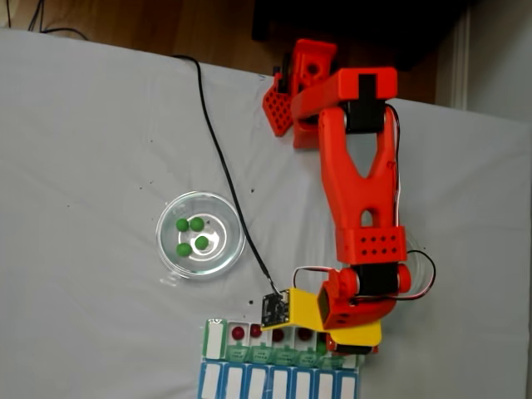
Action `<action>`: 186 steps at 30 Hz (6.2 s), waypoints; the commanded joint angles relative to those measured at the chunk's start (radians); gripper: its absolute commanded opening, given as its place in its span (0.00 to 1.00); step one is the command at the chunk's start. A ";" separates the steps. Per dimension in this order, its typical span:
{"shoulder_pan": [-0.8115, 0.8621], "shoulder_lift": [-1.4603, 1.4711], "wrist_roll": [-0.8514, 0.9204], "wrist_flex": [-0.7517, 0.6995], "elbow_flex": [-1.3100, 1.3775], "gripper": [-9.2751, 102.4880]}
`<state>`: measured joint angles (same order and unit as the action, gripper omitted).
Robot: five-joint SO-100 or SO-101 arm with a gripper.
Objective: Sort medicines into box.
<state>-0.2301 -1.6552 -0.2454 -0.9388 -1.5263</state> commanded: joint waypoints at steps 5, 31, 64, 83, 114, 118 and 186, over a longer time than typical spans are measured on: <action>0.061 -0.155 -0.038 -0.044 0.011 0.09; 0.423 -0.522 0.141 -0.120 -0.377 0.09; 0.716 -0.275 0.357 -0.141 -0.288 0.10; 0.776 -0.313 0.279 -0.169 -0.345 0.24; 0.785 -0.255 0.067 -0.201 -0.376 0.35; 0.776 -0.253 0.037 -0.206 -0.379 0.33; 0.709 -0.218 -0.058 -0.133 -0.454 0.30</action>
<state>0.4847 -1.8577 -0.3053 -1.0876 -1.9926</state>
